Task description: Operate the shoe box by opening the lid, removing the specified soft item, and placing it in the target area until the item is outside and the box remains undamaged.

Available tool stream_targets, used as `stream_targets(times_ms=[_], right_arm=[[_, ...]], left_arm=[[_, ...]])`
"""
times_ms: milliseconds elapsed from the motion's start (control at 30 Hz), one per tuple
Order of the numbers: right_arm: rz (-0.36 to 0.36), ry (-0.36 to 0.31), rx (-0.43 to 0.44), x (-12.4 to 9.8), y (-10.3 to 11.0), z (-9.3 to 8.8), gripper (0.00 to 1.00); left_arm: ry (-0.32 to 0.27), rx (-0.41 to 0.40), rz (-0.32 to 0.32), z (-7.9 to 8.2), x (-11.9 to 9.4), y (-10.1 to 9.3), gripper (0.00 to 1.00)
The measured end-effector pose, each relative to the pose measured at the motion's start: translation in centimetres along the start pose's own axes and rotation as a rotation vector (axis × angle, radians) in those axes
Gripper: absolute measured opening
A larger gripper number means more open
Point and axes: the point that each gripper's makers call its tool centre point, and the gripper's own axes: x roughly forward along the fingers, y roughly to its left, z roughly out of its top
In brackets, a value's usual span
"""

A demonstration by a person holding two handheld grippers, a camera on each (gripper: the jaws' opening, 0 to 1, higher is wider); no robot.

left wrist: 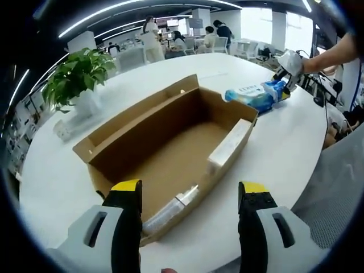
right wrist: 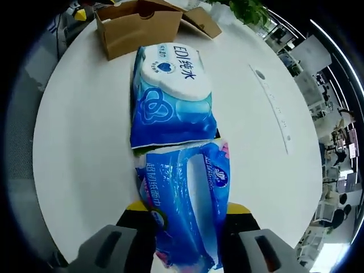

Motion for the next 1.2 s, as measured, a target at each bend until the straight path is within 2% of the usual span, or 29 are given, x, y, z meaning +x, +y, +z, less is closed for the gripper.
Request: stream_targets(times_ms=[300,600,1200], right_arm=[[0.004,0.014,-0.003,-0.7,1.0,0.4,0.44],[-0.001,0.007,-0.026,-1.7,1.5,0.9,0.43],[-0.051,-0.014,-0.003,-4.0,1.0,0.8,0.43]], left_arm=[[-0.005,-0.002,0.005,0.2,-0.1,0.0,0.67],[-0.011,0.001,0.004,0.3,-0.1,0.0,0.67],[-0.039,0.001,-0.018,1.1,-0.1,-0.6,0.67]])
